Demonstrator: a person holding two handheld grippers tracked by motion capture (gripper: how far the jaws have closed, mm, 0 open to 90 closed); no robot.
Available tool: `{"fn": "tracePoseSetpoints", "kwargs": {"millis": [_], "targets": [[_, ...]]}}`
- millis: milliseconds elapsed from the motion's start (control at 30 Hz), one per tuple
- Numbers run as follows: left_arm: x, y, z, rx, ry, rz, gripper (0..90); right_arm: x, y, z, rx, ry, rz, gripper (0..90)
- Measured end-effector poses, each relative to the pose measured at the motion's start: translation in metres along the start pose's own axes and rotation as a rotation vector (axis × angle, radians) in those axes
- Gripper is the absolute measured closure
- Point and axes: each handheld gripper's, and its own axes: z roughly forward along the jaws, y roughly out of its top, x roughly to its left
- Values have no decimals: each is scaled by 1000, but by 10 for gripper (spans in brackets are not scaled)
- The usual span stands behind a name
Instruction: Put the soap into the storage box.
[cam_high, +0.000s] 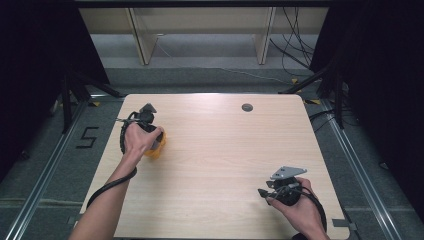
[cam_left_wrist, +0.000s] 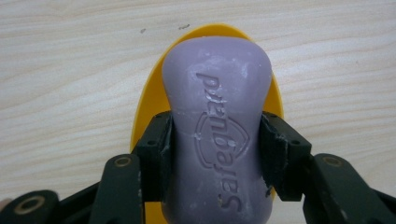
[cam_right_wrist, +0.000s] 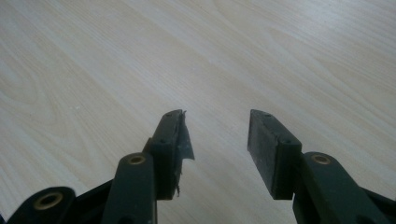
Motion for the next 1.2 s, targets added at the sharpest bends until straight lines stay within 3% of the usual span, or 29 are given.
{"fn": "tracePoseSetpoints", "kwargs": {"millis": [633,733,767,1000,1200], "targets": [[1,-2,6,5,1,8,482,-1,0,0,1,-3,-11,562],[1,-2,4,-12,-1,7,478,0,0,-1,9,2,2,562],[1,-2,2,-40,-3,5,482,0,0,-1,9,2,3,562],[2,0,-21,-118,-12,11,416,0,0,-1,10,1,3,561],[5,-8,-25,-139,31,82,327,0,0,-1,9,1,3,561]]}}
